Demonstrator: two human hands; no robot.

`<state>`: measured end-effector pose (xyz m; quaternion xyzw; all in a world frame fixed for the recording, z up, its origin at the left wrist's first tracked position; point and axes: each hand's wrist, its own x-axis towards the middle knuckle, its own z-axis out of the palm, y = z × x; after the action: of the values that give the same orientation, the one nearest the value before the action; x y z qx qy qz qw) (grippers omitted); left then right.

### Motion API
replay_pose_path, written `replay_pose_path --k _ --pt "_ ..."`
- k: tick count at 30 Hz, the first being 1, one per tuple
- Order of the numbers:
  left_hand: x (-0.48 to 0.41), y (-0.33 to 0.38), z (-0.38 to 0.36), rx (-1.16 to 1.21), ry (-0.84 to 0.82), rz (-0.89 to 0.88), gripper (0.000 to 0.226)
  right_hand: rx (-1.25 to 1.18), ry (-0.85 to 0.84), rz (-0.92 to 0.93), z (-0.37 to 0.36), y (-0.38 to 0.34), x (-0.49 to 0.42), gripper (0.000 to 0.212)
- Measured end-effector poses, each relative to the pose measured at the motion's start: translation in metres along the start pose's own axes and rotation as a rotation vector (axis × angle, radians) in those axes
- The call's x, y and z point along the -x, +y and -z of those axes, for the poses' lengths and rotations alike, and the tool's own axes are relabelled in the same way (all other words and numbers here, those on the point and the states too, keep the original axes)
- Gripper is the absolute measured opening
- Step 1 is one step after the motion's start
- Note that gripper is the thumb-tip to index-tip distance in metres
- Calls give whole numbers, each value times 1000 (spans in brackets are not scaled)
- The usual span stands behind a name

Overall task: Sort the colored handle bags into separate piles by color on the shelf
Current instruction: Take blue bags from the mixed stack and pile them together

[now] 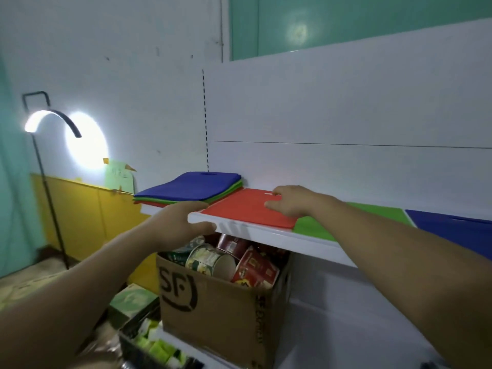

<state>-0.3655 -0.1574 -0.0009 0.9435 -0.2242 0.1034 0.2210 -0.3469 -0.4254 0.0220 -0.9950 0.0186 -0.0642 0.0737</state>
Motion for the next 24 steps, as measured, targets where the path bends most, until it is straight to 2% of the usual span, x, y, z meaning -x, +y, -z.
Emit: replay_pose_path --k 7,11,16,24 --pt "-14 -55 13 38 44 37 59 7 -6 56 -10 -51 -46 63" --pt "-31 -82 18 24 58 57 61 9 4 95 -16 -72 -85 54" --pt "-69 -116 25 62 45 88 59 18 2 108 -31 -89 -147 66" --pt "-153 -171 29 72 22 113 59 13 -7 76 -45 -94 -233 64"
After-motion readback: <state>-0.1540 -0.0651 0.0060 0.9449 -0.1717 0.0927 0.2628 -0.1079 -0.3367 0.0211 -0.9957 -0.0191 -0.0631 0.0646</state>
